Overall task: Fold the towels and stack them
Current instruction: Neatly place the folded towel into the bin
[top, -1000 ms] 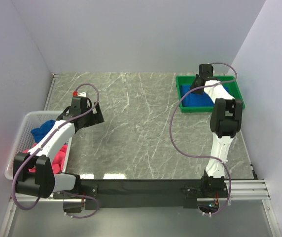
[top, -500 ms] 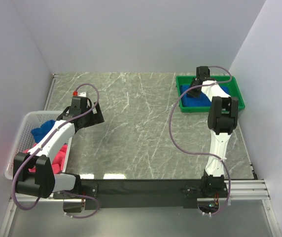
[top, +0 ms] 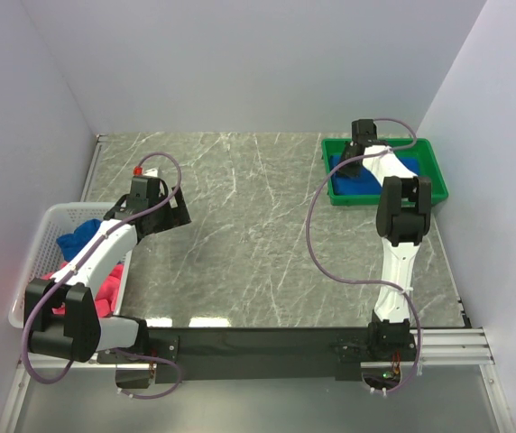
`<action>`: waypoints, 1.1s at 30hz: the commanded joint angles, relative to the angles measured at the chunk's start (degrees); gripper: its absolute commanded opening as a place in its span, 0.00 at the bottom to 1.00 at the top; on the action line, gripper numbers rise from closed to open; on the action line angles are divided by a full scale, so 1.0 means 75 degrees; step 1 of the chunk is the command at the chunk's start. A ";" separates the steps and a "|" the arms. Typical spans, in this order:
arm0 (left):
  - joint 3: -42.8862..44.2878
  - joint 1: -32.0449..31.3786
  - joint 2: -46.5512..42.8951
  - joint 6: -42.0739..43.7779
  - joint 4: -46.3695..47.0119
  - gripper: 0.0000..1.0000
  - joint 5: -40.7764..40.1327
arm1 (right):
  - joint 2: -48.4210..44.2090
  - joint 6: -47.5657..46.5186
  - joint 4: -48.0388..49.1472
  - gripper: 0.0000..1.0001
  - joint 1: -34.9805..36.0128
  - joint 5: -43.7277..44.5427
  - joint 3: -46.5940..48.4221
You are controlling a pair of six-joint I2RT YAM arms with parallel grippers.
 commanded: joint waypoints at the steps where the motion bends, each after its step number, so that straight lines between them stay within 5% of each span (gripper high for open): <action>1: 0.0250 0.0035 -0.0102 0.0115 0.0145 0.98 0.0135 | 0.0008 -0.0037 -0.0171 0.09 0.0011 0.0052 0.0395; 10: 0.0239 0.0035 -0.0265 0.0103 0.0192 0.98 0.0181 | -0.0260 -0.0213 -0.0160 0.09 0.0034 -0.0417 0.0419; 18: 0.0344 0.0035 -0.0910 -0.0096 0.0181 0.99 0.0053 | -0.2603 -0.0377 -0.0465 0.14 0.0035 0.0367 -0.0330; 28: 0.1140 0.0105 -0.1801 -0.1068 -0.1655 0.99 -0.2287 | -0.7135 -0.0412 -0.0289 0.61 0.0338 0.0169 -0.3599; 33: 0.1012 0.0842 -0.1661 -0.1455 -0.2362 0.99 -0.2889 | -0.8849 -0.0412 -0.0032 0.73 0.0678 -0.0194 -0.5216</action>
